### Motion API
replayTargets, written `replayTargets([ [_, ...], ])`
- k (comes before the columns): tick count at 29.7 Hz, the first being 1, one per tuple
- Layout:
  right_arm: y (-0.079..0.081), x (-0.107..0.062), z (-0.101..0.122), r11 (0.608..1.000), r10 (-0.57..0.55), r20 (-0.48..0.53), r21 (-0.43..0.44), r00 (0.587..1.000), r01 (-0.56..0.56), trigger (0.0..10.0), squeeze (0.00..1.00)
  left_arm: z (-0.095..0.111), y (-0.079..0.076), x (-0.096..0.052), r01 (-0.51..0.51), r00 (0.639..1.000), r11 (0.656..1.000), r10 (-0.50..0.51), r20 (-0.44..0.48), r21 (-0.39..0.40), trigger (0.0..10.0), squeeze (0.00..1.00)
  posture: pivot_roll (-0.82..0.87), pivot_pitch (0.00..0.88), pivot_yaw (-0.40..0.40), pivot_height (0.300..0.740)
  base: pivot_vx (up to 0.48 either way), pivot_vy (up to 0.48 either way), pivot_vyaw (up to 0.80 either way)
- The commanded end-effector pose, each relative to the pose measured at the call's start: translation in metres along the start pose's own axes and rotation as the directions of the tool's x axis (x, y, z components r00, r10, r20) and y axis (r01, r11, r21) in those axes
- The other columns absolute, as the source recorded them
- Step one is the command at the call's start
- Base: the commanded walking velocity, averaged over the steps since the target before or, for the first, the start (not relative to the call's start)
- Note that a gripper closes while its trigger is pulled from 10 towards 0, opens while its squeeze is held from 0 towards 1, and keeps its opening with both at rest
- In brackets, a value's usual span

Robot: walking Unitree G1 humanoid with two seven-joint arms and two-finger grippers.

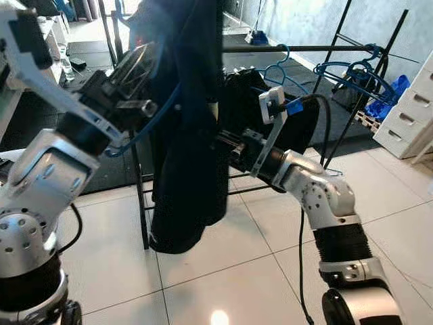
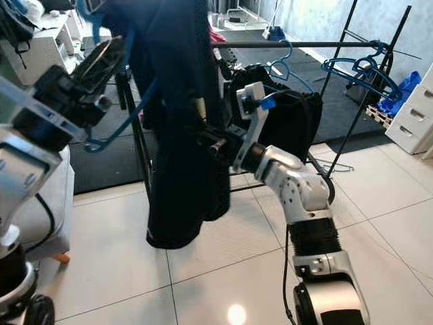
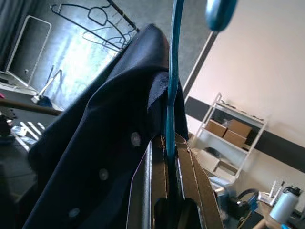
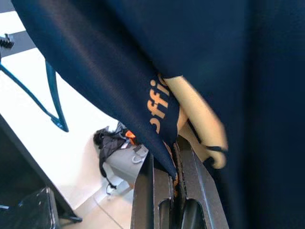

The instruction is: Hang hanger

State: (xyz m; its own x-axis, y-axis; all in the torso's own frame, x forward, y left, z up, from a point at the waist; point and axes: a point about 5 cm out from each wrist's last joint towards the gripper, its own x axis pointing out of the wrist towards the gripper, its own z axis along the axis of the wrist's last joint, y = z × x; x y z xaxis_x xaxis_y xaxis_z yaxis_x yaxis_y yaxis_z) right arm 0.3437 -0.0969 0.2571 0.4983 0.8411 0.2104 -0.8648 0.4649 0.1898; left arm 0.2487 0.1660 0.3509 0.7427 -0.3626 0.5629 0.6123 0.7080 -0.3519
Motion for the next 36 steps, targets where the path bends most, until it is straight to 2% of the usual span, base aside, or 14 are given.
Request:
replayTargets([
  [1, -0.006, -0.005, 0.013, 0.999, -0.023, 0.035, -0.025, 0.999, 0.023, 0.0, 0.00, 0.004, 0.007, -0.006, -0.004, 1.000, 0.998, 0.006, -0.027, 0.062, 0.0, 0.00, -0.04, 0.063, -0.050, 0.740, 0.000, 0.000, 0.00],
  [4, -0.009, -0.008, 0.019, 0.999, -0.033, 0.049, -0.036, 0.998, 0.034, 0.0, 0.00, 0.002, 0.013, -0.010, -0.020, 0.998, 0.993, 0.028, -0.065, 0.120, 0.2, 0.00, -0.04, 0.062, -0.050, 0.740, 0.000, 0.000, 0.00],
  [7, -0.015, -0.016, 0.045, 0.996, -0.053, 0.114, -0.070, 0.992, 0.062, 0.0, 0.00, -0.032, 0.042, -0.035, 0.039, 0.911, 0.871, 0.170, -0.375, 0.489, 2.3, 0.00, -0.05, 0.061, -0.049, 0.740, 0.000, 0.000, 0.00],
  [11, -0.016, -0.018, 0.050, 0.995, -0.057, 0.129, -0.073, 0.990, 0.067, 0.0, 0.00, -0.040, 0.048, -0.043, 0.077, 0.877, 0.840, 0.200, -0.437, 0.538, 2.3, 0.00, -0.05, 0.061, -0.049, 0.740, 0.000, 0.000, 0.00],
  [13, -0.019, -0.021, 0.056, 0.994, -0.069, 0.149, -0.075, 0.986, 0.080, 0.0, 0.00, -0.049, 0.056, -0.055, 0.144, 0.820, 0.791, 0.240, -0.519, 0.594, 3.9, 0.00, -0.05, 0.060, -0.048, 0.740, 0.000, 0.000, 0.00],
  [15, -0.027, -0.029, 0.063, 0.989, -0.111, 0.173, -0.073, 0.979, 0.125, 0.0, 0.00, -0.066, 0.072, -0.092, 0.341, 0.632, 0.692, 0.333, -0.700, 0.637, 4.4, 0.00, -0.04, 0.060, -0.051, 0.740, 0.000, 0.000, 0.00],
  [17, -0.029, -0.029, 0.062, 0.989, -0.119, 0.172, -0.071, 0.978, 0.132, 0.0, 0.00, -0.067, 0.073, -0.097, 0.363, 0.606, 0.688, 0.338, -0.720, 0.628, 4.4, 0.00, -0.04, 0.060, -0.051, 0.740, 0.000, 0.000, 0.00],
  [23, -0.032, -0.029, 0.054, 0.985, -0.147, 0.136, -0.076, 0.980, 0.158, 0.0, 0.00, -0.061, 0.059, -0.103, 0.389, 0.599, 0.752, 0.232, -0.767, 0.531, 5.8, 0.00, -0.04, 0.061, -0.052, 0.740, 0.000, 0.000, 0.00],
  [26, -0.045, -0.031, 0.000, 0.956, -0.277, -0.174, -0.149, 0.945, 0.253, 0.0, 0.00, -0.021, 0.051, -0.113, 0.358, 0.707, 0.841, 0.039, -0.706, 0.405, 10.0, 0.00, -0.04, 0.060, -0.052, 0.740, 0.000, 0.000, 0.00],
  [30, -0.055, -0.042, -0.034, 0.922, -0.383, -0.325, -0.197, 0.865, 0.334, 0.0, 0.00, -0.008, 0.086, -0.124, 0.169, 0.774, 0.852, 0.196, -0.602, 0.495, 10.0, 0.00, -0.03, 0.060, -0.049, 0.740, 0.000, 0.000, 0.00],
  [31, -0.060, -0.050, -0.046, 0.903, -0.428, -0.352, -0.196, 0.832, 0.382, 2.9, 0.00, -0.011, 0.104, -0.139, 0.091, 0.743, 0.844, 0.296, -0.600, 0.529, 10.0, 0.00, -0.03, 0.066, -0.046, 0.740, 0.000, 0.000, 0.00],
  [33, -0.063, -0.056, -0.053, 0.889, -0.458, -0.369, -0.195, 0.809, 0.414, 2.9, 0.00, -0.013, 0.116, -0.150, 0.045, 0.712, 0.832, 0.361, -0.602, 0.553, 10.0, 0.00, -0.03, 0.066, -0.046, 0.740, 0.000, 0.000, 0.00],
  [34, -0.063, -0.061, -0.059, 0.885, -0.465, -0.374, -0.184, 0.802, 0.427, 10.0, 0.00, -0.020, 0.131, -0.167, -0.053, 0.659, 0.810, 0.468, -0.589, 0.584, 10.0, 0.00, -0.04, 0.072, -0.042, 0.740, 0.000, 0.000, 0.00],
  [36, -0.061, -0.066, -0.064, 0.886, -0.462, -0.375, -0.172, 0.803, 0.430, 10.0, 0.00, -0.028, 0.145, -0.185, -0.154, 0.593, 0.774, 0.569, -0.569, 0.614, 10.0, 0.00, -0.04, 0.073, -0.043, 0.740, 0.000, 0.000, 0.00],
])
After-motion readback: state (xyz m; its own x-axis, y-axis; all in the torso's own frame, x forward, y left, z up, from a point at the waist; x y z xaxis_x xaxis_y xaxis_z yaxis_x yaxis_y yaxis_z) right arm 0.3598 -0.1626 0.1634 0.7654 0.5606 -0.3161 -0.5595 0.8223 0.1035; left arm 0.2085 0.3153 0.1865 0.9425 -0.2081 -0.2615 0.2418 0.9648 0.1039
